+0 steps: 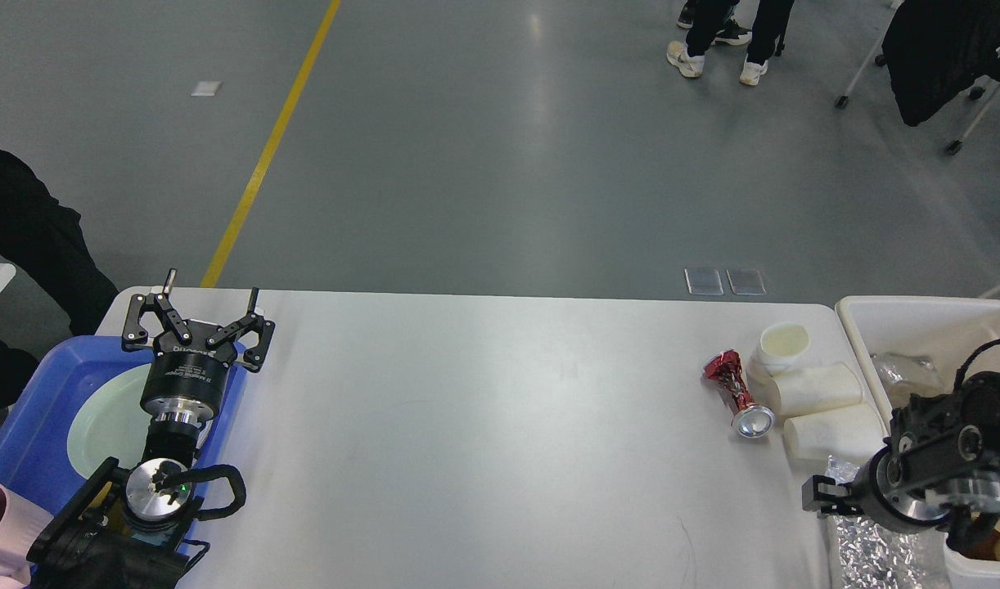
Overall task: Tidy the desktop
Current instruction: 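Lower the right gripper toward the silver foil bag nearest the robot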
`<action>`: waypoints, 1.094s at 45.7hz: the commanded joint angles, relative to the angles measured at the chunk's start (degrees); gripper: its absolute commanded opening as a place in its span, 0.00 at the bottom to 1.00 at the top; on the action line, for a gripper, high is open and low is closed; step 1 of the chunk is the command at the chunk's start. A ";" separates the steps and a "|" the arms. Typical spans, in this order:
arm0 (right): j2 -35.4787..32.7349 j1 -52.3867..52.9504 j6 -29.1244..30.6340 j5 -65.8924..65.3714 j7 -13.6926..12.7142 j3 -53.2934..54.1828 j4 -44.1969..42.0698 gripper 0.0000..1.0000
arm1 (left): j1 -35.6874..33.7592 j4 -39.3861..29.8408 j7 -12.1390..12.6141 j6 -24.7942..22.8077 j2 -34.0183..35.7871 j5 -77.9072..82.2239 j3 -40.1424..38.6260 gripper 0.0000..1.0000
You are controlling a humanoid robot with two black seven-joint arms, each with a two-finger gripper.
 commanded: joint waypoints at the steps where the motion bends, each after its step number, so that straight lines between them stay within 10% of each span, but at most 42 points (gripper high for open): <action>1: 3.25 -4.23 -5.73 -0.01 0.10 0.46 -0.82 0.87 | 0.00 0.00 0.00 0.00 0.01 0.02 0.00 0.96; 23: 7.12 -13.46 -6.09 0.08 0.01 0.72 -9.79 0.72 | 0.00 0.00 0.00 0.00 -0.08 0.02 0.00 0.96; 33: 4.92 -13.20 -5.82 2.27 -0.08 0.81 -9.79 0.00 | 0.00 0.00 0.00 0.00 -0.08 0.02 0.00 0.96; 50: 4.48 -11.88 -3.71 6.23 0.10 0.81 -9.08 0.00 | 0.00 0.00 0.00 0.00 0.01 0.02 0.00 0.96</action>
